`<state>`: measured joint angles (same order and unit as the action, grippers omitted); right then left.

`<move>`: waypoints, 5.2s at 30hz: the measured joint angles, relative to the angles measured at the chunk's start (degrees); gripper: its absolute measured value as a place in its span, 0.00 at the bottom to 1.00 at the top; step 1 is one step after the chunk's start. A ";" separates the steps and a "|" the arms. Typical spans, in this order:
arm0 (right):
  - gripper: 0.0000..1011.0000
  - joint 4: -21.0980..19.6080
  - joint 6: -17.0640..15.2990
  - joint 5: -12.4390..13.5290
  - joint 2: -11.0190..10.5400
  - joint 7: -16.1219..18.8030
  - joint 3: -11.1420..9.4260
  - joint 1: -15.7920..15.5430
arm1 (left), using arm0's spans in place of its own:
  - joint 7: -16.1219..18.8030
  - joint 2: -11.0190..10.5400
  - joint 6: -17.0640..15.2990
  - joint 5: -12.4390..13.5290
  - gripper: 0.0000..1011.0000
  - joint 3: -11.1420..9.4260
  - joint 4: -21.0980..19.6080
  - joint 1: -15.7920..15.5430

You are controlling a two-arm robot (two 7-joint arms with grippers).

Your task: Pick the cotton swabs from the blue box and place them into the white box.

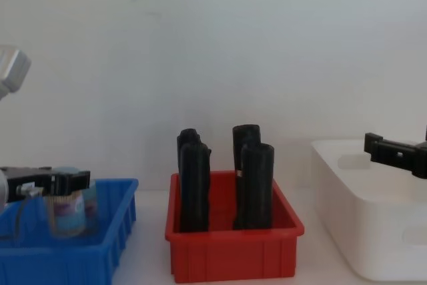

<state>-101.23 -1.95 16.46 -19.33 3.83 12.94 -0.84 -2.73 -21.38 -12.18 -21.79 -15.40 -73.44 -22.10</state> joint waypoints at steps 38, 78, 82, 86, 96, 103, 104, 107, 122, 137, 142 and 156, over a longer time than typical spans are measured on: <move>0.99 0.00 0.00 0.00 0.00 0.00 0.00 0.00 | -22.79 -1.38 -13.08 2.53 0.66 -0.45 -16.78 -4.37; 0.99 -0.80 -3.52 -6.29 2.36 11.34 2.88 3.92 | -30.51 0.10 -14.98 1.49 0.66 -1.89 -17.24 -6.87; 0.99 0.24 -5.21 -8.39 3.78 13.55 3.77 5.92 | -30.58 0.11 -15.01 1.48 0.66 -1.92 -17.24 -6.89; 0.99 1.49 -6.91 -10.53 5.19 15.15 4.59 7.86 | -30.63 0.13 -15.03 1.48 0.66 -1.94 -17.24 -6.90; 0.99 5.05 -9.63 -14.06 8.44 16.35 6.11 12.02 | -30.72 0.16 -15.05 1.48 0.66 -1.94 -17.24 -6.95; 0.99 7.57 -10.26 -15.06 10.48 17.19 6.88 14.53 | -30.76 0.15 -15.05 1.49 0.66 -1.94 -17.24 -6.96; 0.99 7.90 -10.27 -15.12 10.72 17.32 6.98 14.85 | -30.76 0.15 -15.05 1.49 0.66 -1.94 -17.24 -6.96; 0.99 8.94 -10.27 -15.21 11.45 17.70 7.23 15.80 | -30.78 0.15 -15.05 1.49 0.66 -1.94 -17.24 -6.96; 0.99 13.92 -9.63 -14.52 14.36 19.44 7.90 19.94 | -30.80 0.15 -15.04 1.49 0.66 -1.93 -17.24 -6.96; 0.64 18.43 -8.39 -13.34 16.21 20.55 8.21 22.95 | -30.72 0.15 -15.03 1.50 0.66 -1.91 -17.24 -6.96; 0.64 19.21 -8.18 -13.08 16.48 20.52 8.22 23.54 | -30.76 0.15 -15.03 1.48 0.76 -1.93 -17.24 -6.96; 0.64 20.24 -8.02 -13.02 16.72 19.78 8.32 24.25 | -30.80 0.15 -15.05 1.48 0.99 -1.94 -17.24 -6.96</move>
<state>-80.99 -9.97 3.44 -2.61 23.60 21.26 23.41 -33.53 -21.23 -27.22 -20.31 -17.34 -90.68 -29.06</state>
